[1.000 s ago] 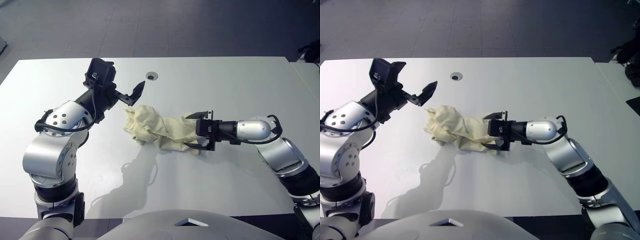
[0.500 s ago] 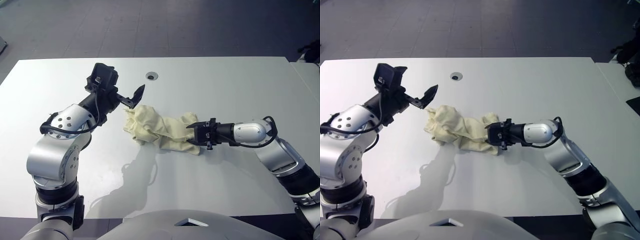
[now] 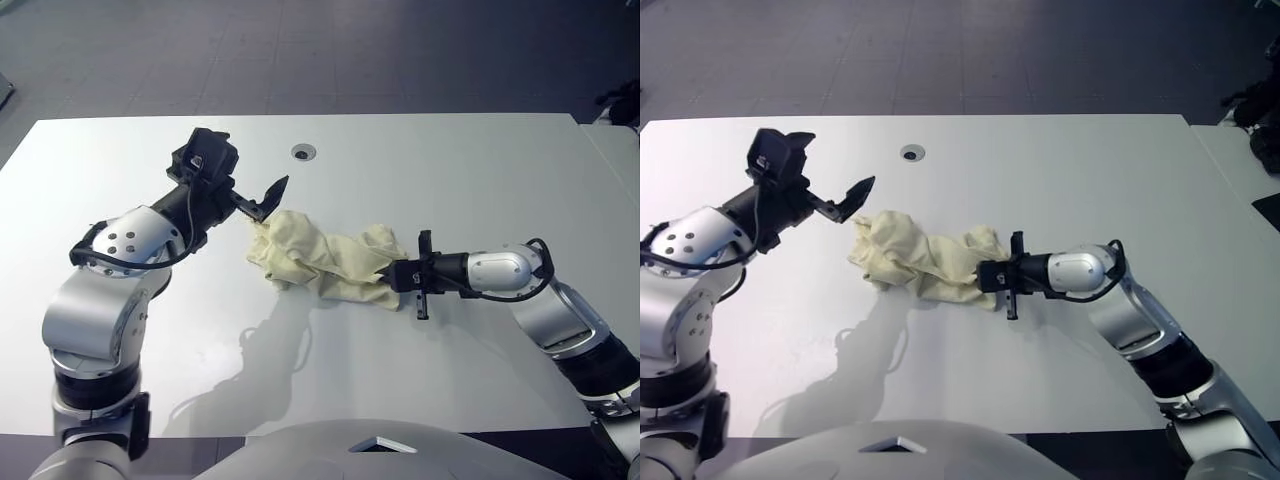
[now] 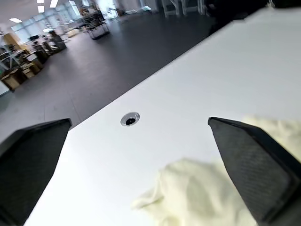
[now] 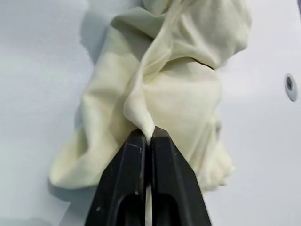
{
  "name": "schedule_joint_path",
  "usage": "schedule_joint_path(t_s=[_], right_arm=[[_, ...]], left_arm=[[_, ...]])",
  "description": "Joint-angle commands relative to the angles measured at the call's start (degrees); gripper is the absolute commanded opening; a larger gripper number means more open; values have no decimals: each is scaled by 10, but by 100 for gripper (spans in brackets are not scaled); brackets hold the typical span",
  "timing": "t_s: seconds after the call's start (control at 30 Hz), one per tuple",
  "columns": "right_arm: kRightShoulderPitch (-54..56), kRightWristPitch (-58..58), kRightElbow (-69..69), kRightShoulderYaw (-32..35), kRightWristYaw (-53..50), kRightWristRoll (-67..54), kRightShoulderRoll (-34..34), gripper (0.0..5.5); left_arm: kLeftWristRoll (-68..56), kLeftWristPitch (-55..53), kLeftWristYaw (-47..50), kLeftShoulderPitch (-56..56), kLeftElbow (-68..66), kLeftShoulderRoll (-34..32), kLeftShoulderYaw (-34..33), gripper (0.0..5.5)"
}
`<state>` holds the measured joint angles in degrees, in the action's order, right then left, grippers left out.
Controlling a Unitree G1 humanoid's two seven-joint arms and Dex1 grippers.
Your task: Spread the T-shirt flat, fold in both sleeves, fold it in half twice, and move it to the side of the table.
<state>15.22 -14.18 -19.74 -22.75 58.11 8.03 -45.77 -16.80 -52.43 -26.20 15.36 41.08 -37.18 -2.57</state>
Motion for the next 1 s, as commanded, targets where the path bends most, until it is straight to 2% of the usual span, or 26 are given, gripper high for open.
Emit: schedule_joint_path(t_s=[0.03,0.23,0.33,0.47,1.0], right_arm=[[32,-5,6,27,-11,0,7,3],[54,-10,18,41,-25,2,17,3],[56,-8,20,42,-31,4,21,3],[55,-10,17,44,-36,6,25,3],[70,-2,26,44,-36,10,33,0]], left_arm=[[50,120,-115,-26,-58,-114,66,540],[139,277,-215,-20,-142,-179,156,540],[211,346,-224,11,-197,-166,211,540],[242,385,-238,43,-235,-128,245,540],[334,448,-243,53,-306,-84,267,272]])
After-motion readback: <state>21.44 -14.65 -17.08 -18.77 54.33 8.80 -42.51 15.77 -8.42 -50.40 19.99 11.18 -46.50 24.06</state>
